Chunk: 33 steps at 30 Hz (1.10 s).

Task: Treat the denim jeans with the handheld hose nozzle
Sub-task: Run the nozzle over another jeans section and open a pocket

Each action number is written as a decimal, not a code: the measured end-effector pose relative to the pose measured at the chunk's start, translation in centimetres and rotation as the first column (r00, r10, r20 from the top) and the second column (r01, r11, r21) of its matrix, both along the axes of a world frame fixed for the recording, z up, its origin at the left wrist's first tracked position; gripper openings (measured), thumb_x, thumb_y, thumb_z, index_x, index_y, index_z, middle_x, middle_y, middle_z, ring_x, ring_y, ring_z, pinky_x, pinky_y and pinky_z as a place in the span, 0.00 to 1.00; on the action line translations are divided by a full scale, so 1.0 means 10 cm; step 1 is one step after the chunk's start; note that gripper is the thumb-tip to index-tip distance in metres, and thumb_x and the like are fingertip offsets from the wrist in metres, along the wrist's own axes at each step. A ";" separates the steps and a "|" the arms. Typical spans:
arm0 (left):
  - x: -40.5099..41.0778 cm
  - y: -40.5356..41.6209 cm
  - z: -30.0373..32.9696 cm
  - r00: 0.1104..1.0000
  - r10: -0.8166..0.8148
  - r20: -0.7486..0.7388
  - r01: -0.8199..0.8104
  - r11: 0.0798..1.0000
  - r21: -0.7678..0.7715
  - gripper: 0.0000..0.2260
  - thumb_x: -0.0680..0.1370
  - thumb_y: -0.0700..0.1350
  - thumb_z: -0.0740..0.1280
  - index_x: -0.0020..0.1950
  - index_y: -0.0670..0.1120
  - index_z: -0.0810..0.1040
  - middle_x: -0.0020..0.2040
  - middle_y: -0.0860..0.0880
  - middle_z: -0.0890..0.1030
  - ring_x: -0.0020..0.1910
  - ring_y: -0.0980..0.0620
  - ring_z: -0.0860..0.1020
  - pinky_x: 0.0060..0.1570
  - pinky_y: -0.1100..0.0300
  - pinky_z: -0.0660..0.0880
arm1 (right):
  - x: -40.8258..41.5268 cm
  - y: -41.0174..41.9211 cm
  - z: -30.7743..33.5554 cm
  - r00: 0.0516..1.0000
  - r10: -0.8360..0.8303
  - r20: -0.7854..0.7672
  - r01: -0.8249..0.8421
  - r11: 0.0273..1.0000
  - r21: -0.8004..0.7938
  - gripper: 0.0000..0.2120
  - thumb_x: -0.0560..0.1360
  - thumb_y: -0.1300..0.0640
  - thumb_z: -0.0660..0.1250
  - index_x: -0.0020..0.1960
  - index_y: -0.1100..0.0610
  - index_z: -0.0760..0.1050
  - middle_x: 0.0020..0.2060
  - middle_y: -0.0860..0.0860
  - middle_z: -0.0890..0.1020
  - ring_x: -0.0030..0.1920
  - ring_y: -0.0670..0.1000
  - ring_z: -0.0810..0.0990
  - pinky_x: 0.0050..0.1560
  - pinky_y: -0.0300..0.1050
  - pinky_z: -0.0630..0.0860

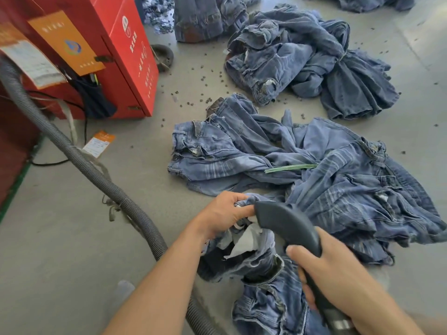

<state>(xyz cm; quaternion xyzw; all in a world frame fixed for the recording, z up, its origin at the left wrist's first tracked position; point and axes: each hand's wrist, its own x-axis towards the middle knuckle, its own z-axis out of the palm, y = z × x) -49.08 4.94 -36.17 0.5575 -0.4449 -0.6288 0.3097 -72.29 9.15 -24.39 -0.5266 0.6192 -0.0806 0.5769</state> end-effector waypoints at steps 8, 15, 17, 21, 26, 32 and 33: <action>0.08 -0.01 0.08 0.984 -0.095 0.149 0.100 0.995 -0.027 0.04 0.76 0.50 0.77 0.50 0.54 0.87 0.49 0.52 0.88 0.49 0.53 0.85 0.52 0.57 0.80 | -0.06 -0.10 0.02 0.995 -0.094 0.025 0.096 0.993 -0.072 0.08 0.76 0.49 0.69 0.47 0.49 0.71 0.28 0.59 0.79 0.24 0.60 0.76 0.27 0.53 0.77; 0.07 -0.01 0.06 0.968 -0.076 0.241 0.094 0.994 -0.062 0.08 0.73 0.46 0.79 0.49 0.54 0.85 0.43 0.48 0.87 0.37 0.56 0.80 0.39 0.60 0.77 | 0.13 -0.10 -0.10 0.996 0.018 -0.088 -0.031 0.989 -0.145 0.07 0.78 0.53 0.67 0.49 0.53 0.70 0.26 0.59 0.80 0.22 0.58 0.78 0.27 0.55 0.77; 0.07 0.00 0.07 0.968 -0.079 0.238 0.099 0.993 -0.071 0.08 0.73 0.45 0.80 0.50 0.51 0.86 0.44 0.52 0.87 0.39 0.61 0.82 0.39 0.69 0.77 | 0.06 -0.13 -0.10 0.996 -0.055 -0.065 0.046 0.989 -0.139 0.08 0.79 0.53 0.67 0.50 0.55 0.70 0.29 0.64 0.79 0.24 0.59 0.77 0.29 0.64 0.78; 0.06 0.00 0.08 0.969 -0.070 0.238 0.088 0.994 -0.066 0.08 0.73 0.43 0.80 0.50 0.50 0.85 0.45 0.51 0.87 0.38 0.61 0.82 0.38 0.69 0.78 | 0.04 0.03 -0.03 0.996 -0.016 -0.091 0.007 0.995 -0.096 0.08 0.72 0.45 0.67 0.45 0.46 0.70 0.27 0.60 0.80 0.23 0.60 0.79 0.26 0.55 0.77; 0.07 0.02 0.06 0.964 -0.107 0.242 0.133 0.986 -0.096 0.09 0.72 0.42 0.79 0.47 0.53 0.84 0.39 0.59 0.85 0.35 0.65 0.79 0.36 0.71 0.74 | 0.16 -0.10 -0.18 0.988 -0.016 -0.152 -0.008 0.988 -0.154 0.08 0.78 0.51 0.66 0.49 0.54 0.70 0.26 0.57 0.82 0.23 0.59 0.80 0.28 0.50 0.76; 0.15 0.05 0.13 0.999 -0.003 0.049 0.007 0.995 -0.095 0.22 0.75 0.46 0.73 0.68 0.59 0.78 0.58 0.60 0.84 0.56 0.62 0.81 0.59 0.62 0.77 | -0.04 -0.08 -0.11 0.968 -0.247 -0.035 0.242 0.965 -0.104 0.09 0.79 0.55 0.68 0.51 0.59 0.70 0.29 0.60 0.78 0.24 0.58 0.75 0.28 0.55 0.76; 0.16 0.05 0.12 0.999 0.042 -0.002 -0.042 0.994 -0.099 0.22 0.75 0.46 0.74 0.69 0.57 0.78 0.59 0.58 0.85 0.59 0.60 0.82 0.61 0.61 0.77 | -0.04 -0.05 -0.08 0.971 -0.235 -0.044 0.229 0.968 -0.107 0.09 0.79 0.54 0.68 0.51 0.58 0.70 0.28 0.60 0.79 0.24 0.59 0.76 0.28 0.55 0.76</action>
